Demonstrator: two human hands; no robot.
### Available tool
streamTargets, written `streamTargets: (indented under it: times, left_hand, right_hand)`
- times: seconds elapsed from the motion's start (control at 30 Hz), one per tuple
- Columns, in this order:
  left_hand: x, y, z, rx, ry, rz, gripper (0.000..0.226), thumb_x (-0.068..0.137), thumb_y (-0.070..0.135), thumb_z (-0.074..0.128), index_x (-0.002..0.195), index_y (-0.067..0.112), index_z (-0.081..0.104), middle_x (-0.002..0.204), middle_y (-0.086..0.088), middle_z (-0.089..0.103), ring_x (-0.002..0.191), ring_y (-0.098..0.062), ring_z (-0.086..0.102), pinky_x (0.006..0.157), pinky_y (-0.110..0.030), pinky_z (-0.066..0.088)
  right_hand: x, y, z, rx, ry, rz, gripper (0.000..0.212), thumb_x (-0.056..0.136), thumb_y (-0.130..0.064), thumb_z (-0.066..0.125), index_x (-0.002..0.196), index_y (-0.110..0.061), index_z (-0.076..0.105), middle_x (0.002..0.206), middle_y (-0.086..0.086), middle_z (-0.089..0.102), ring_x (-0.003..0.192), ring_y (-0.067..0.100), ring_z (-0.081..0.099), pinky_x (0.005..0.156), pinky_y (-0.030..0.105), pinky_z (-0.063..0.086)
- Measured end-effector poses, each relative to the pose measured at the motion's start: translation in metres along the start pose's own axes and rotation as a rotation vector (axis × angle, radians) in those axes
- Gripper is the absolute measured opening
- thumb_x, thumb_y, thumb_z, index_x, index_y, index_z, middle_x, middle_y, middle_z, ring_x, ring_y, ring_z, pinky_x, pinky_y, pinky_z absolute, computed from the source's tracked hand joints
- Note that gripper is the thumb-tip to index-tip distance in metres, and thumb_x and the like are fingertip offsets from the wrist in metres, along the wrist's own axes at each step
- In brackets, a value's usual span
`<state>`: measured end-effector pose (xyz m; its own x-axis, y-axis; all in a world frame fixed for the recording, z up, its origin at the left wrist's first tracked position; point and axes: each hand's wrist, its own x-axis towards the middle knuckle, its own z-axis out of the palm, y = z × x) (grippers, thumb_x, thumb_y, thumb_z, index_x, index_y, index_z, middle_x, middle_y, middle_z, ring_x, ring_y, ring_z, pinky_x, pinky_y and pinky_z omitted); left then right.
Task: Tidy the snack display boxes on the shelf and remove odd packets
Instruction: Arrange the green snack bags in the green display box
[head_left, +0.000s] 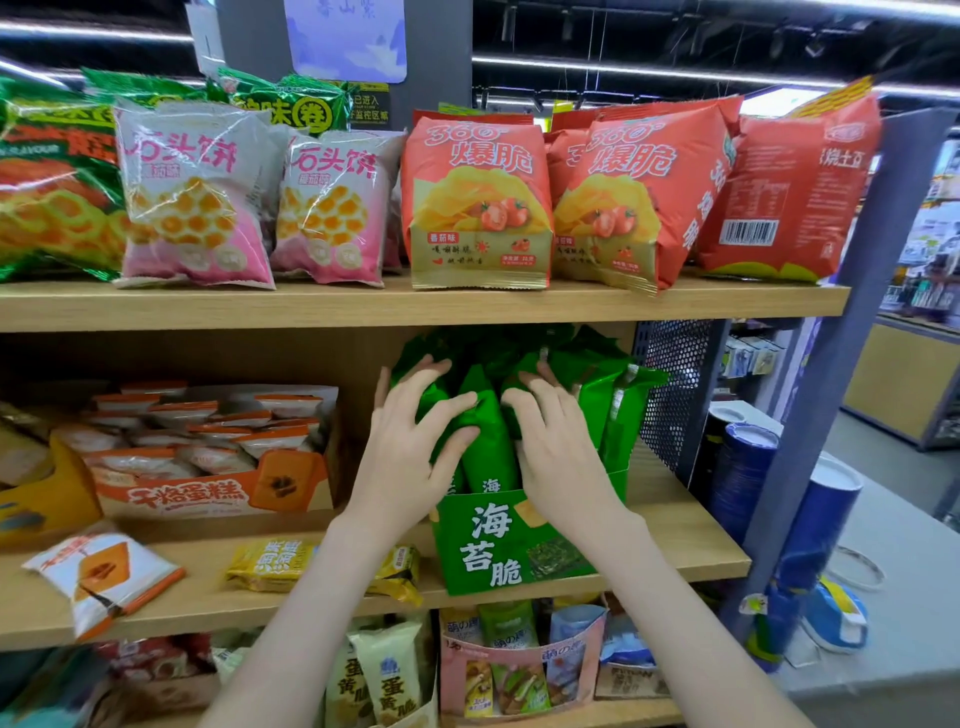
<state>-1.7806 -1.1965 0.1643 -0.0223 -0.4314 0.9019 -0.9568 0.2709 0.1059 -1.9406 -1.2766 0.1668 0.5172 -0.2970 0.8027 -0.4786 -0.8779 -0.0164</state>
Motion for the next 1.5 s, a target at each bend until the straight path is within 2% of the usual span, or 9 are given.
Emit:
streamTargets:
  times: [0.17,0.33,0.57,0.73,0.9,1.03,1.17,1.33,1.5]
  left_hand:
    - [0.0,0.0,0.0,-0.069,0.021,0.007,0.031,0.1,0.042,0.044,0.12,0.021,0.056,0.134,-0.016,0.052,0.138,-0.017,0.034,0.122,-0.038,0.007]
    - [0.0,0.001,0.0,-0.08,0.025,0.02,0.029,0.094,0.032,0.053,0.117,0.017,0.063,0.135,-0.015,0.052,0.138,-0.016,0.033,0.122,-0.039,0.009]
    - [-0.005,-0.005,-0.005,-0.132,-0.01,0.001,0.029,0.095,0.036,0.052,0.12,0.023,0.058,0.14,-0.008,0.046,0.141,-0.013,0.029,0.107,-0.066,0.03]
    - [-0.005,-0.003,-0.006,-0.124,-0.009,0.036,0.031,0.099,0.045,0.045,0.119,0.024,0.056,0.139,-0.006,0.046,0.142,-0.014,0.03,0.119,-0.052,0.017]
    - [-0.005,0.001,-0.004,-0.113,-0.006,0.03,0.036,0.095,0.049,0.049,0.119,0.024,0.055,0.139,-0.005,0.043,0.141,-0.015,0.03,0.116,-0.056,0.022]
    - [-0.005,0.005,-0.003,-0.028,-0.046,0.012,0.052,0.086,0.062,0.056,0.12,0.023,0.053,0.139,-0.006,0.041,0.139,-0.019,0.03,0.119,-0.024,0.008]
    - [-0.003,0.008,-0.004,0.006,-0.045,-0.014,0.053,0.081,0.054,0.064,0.12,0.022,0.051,0.137,-0.007,0.042,0.136,-0.022,0.034,0.117,-0.017,0.004]
    - [-0.002,0.009,-0.001,0.036,-0.053,-0.01,0.058,0.082,0.056,0.062,0.127,0.022,0.048,0.137,-0.006,0.04,0.135,-0.026,0.037,0.116,-0.019,0.009]
    - [-0.002,0.01,-0.001,0.058,-0.043,-0.005,0.062,0.081,0.055,0.062,0.132,0.023,0.046,0.137,-0.009,0.04,0.135,-0.028,0.035,0.117,-0.019,0.003]
  right_hand:
    - [0.008,0.0,-0.017,0.299,-0.097,0.155,0.083,0.086,0.005,0.058,0.153,-0.019,0.015,0.136,0.012,0.04,0.125,0.026,0.041,0.103,0.04,0.039]
    - [0.02,-0.007,-0.021,-0.061,-0.25,0.187,0.071,0.086,-0.008,0.057,0.15,-0.011,0.026,0.157,0.02,0.014,0.136,0.035,0.023,0.109,0.042,0.024]
    - [0.014,-0.006,-0.016,-0.015,-0.191,0.182,0.057,0.08,-0.002,0.061,0.132,-0.017,0.045,0.122,0.019,0.048,0.125,0.035,0.035,0.098,0.038,0.024]
    - [0.014,0.001,-0.026,0.204,-0.15,0.217,0.056,0.082,-0.001,0.061,0.132,-0.02,0.044,0.115,0.007,0.044,0.104,0.028,0.041,0.079,0.028,0.02]
    - [0.013,0.005,-0.026,0.385,-0.039,0.28,0.052,0.086,-0.002,0.064,0.133,-0.017,0.047,0.123,0.002,0.047,0.112,0.028,0.049,0.094,0.043,0.043]
    - [0.006,0.002,-0.024,0.467,0.083,0.273,0.057,0.086,0.007,0.06,0.137,-0.015,0.046,0.127,0.0,0.045,0.118,0.018,0.048,0.095,0.042,0.047]
    - [0.012,-0.001,-0.037,0.682,0.06,0.413,0.082,0.085,-0.007,0.071,0.149,-0.026,0.023,0.133,-0.013,0.033,0.122,-0.004,0.035,0.099,0.007,0.033]
    - [0.011,0.011,-0.041,0.549,-0.119,0.427,0.087,0.078,-0.022,0.079,0.146,-0.008,0.027,0.142,0.0,0.029,0.131,0.01,0.031,0.104,0.015,0.022]
    - [0.003,0.008,-0.031,0.329,0.013,0.345,0.074,0.077,-0.03,0.08,0.133,-0.002,0.041,0.146,0.012,0.032,0.134,0.014,0.02,0.105,0.015,0.008]
